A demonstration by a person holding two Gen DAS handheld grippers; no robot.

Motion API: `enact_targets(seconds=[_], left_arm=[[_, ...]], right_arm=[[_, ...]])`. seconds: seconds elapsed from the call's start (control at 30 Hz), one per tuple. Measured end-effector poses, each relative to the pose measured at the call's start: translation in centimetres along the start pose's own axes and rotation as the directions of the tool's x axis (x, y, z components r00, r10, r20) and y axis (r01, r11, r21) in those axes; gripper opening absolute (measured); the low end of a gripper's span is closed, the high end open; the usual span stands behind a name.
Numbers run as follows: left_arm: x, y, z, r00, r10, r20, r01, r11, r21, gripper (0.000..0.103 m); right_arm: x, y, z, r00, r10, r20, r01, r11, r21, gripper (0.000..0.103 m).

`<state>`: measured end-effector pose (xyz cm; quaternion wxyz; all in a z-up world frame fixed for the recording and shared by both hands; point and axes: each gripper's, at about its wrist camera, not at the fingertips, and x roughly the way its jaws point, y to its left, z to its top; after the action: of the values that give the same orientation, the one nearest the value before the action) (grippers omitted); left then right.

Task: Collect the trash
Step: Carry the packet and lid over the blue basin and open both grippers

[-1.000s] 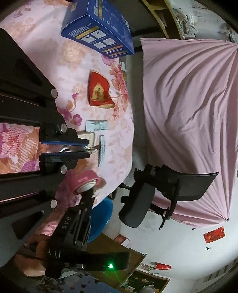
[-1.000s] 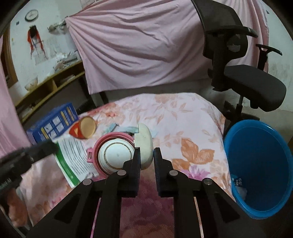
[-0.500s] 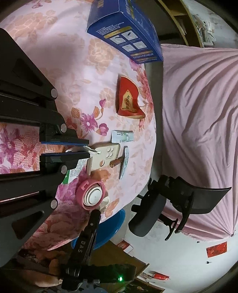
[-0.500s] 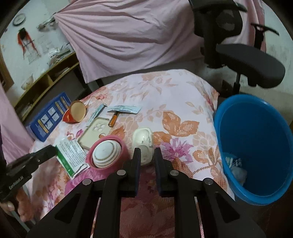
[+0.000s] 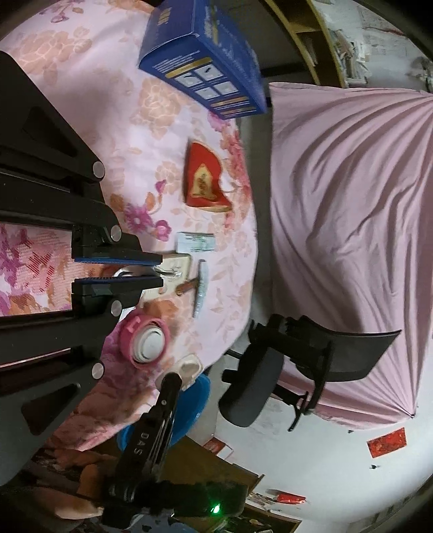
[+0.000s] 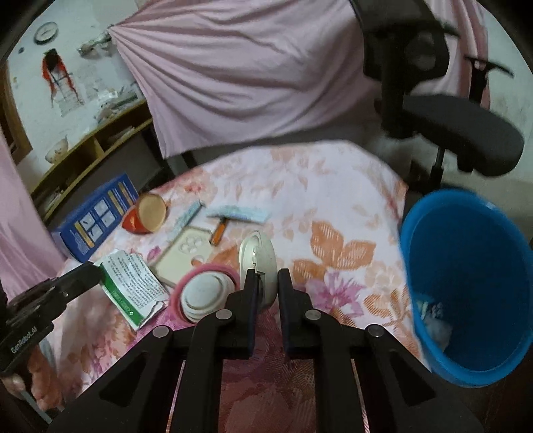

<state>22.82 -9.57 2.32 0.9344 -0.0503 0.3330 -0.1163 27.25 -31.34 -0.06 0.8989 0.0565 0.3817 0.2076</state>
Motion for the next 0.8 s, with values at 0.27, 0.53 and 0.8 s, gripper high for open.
enact_targets(seconds=[0.27,0.53,0.8], left_arm=[[-2.8,-2.9,3.9,0.972,-0.056,0.229,0.047,0.998,0.045,0.004],[-4.3,-9.5,6.4,0.884,-0.193,0.426,0.123,0.975,0.187,0.004],[-2.0,-16.4,7.4,0.829,-0.333,0.449,0.221,0.933,0.285,0.004]], right_arm=[[-7.2,1.4,0.6,0.924,-0.024,0.382,0.049,0.997,-0.056,0.010],[-13.3,-0.1,0.3,0.761,-0.142,0.633,0.185,0.983,-0.002,0.010],[-16.9,-4.9,-0.3,0.641,-0.313,0.701,0.325,0.938,0.122,0.010]])
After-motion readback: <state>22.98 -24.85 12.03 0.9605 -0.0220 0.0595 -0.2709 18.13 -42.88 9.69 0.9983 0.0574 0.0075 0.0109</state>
